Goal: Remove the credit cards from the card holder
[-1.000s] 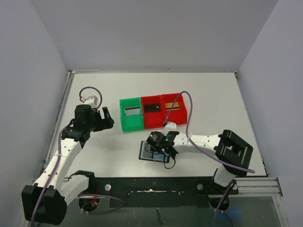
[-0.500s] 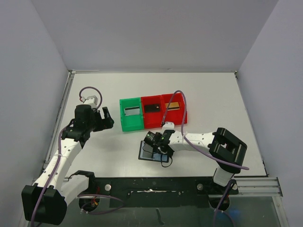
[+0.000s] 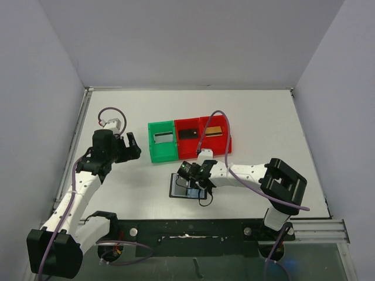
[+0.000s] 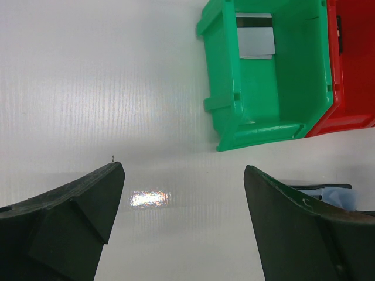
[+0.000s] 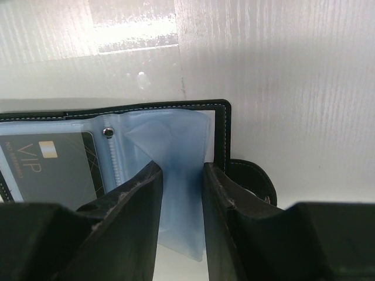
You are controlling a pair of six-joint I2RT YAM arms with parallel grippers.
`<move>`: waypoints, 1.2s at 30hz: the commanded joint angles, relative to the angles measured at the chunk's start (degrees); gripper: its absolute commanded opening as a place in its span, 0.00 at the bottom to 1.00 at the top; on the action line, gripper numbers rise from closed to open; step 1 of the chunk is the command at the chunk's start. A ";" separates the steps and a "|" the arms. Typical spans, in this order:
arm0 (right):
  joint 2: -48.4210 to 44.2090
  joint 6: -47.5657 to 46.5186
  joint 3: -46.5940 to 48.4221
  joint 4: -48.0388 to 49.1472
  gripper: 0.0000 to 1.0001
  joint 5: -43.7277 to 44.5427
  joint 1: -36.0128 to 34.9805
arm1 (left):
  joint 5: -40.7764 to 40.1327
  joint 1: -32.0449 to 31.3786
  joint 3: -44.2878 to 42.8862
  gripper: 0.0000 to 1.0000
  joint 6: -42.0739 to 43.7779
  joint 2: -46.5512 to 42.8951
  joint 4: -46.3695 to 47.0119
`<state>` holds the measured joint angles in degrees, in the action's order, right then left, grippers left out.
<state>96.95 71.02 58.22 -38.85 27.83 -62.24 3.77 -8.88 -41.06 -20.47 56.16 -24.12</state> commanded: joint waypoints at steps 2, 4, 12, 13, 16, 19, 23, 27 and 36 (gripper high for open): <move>-4.41 -1.92 0.54 1.89 0.31 2.69 0.63 | 0.97 0.37 -1.05 0.83 0.79 -0.20 3.02; -4.97 -4.31 -0.24 3.04 0.33 1.89 1.15 | 1.06 0.36 -1.06 0.83 0.78 -0.12 3.03; -4.49 -7.23 -0.36 2.73 0.42 0.53 1.40 | 1.63 0.37 -1.08 0.83 0.87 0.73 3.03; -4.49 -7.18 -0.11 2.34 0.44 0.90 1.36 | 1.65 0.41 -1.08 0.83 0.91 0.80 3.02; -4.74 -7.25 0.70 0.46 0.46 2.35 1.52 | 1.68 0.37 -1.11 0.83 0.87 0.92 3.02; -6.32 -8.26 -0.69 2.50 0.47 1.01 2.43 | 1.68 0.36 -1.06 0.83 0.87 1.01 3.00; -9.95 -8.93 -5.15 9.79 0.49 -4.68 4.08 | 1.93 0.41 -1.12 0.83 0.95 1.20 3.00; -11.88 -8.43 -7.13 12.00 0.61 -5.95 4.40 | 2.08 0.36 -1.13 0.83 0.97 1.36 3.00; -8.85 -6.74 -7.68 14.00 0.63 -9.24 4.73 | 2.48 0.38 -1.19 0.83 0.96 1.56 3.11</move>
<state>87.39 62.67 51.11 -28.40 20.16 -57.80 5.04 -8.88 -41.06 -20.34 57.89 -23.88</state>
